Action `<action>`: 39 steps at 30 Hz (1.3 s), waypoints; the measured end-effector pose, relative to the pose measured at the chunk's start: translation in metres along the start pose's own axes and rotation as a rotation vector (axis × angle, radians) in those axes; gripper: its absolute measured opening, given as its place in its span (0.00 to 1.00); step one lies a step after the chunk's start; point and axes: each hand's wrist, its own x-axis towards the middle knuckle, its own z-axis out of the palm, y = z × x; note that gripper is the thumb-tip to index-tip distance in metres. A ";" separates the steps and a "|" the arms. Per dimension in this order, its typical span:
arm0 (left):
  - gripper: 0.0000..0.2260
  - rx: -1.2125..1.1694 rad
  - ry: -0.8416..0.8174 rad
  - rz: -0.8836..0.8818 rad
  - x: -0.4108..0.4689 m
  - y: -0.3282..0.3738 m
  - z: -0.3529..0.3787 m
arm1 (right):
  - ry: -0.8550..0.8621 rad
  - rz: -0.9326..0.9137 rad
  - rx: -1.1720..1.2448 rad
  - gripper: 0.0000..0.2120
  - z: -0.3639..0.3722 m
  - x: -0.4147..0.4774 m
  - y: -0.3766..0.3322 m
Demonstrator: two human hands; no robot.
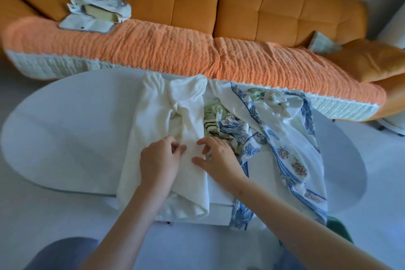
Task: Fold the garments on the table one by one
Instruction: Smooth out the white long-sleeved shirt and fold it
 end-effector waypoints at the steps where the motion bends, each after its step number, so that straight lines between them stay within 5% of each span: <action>1: 0.07 -0.049 -0.007 -0.031 -0.002 -0.001 -0.002 | -0.010 -0.008 -0.068 0.21 0.000 -0.002 0.001; 8: 0.11 -0.053 -0.138 -0.196 -0.009 -0.019 -0.002 | -0.192 -0.143 -0.373 0.24 -0.011 -0.020 0.011; 14: 0.18 0.105 -0.239 -0.094 -0.022 -0.005 -0.022 | -0.270 -0.274 -0.132 0.22 -0.010 -0.042 -0.003; 17: 0.15 0.094 -0.279 -0.100 -0.028 -0.011 -0.024 | -0.356 -0.252 -0.179 0.32 -0.008 -0.059 -0.002; 21: 0.09 -0.233 -0.295 -0.210 -0.035 -0.012 -0.024 | -0.328 -0.232 -0.240 0.46 -0.011 -0.071 -0.002; 26: 0.09 -0.353 -0.268 -0.245 -0.044 -0.013 -0.021 | 0.016 -0.481 -0.301 0.24 0.007 -0.086 -0.002; 31: 0.12 -0.152 -0.121 -0.203 -0.052 -0.017 -0.030 | 0.230 -0.650 -0.388 0.20 0.007 -0.085 0.001; 35: 0.17 0.311 -0.184 -0.069 -0.065 -0.018 -0.029 | 0.041 -0.682 -0.379 0.15 0.009 -0.087 0.003; 39: 0.19 0.404 -0.228 -0.012 -0.064 -0.013 -0.034 | -0.163 -0.558 -0.237 0.11 -0.002 -0.086 0.005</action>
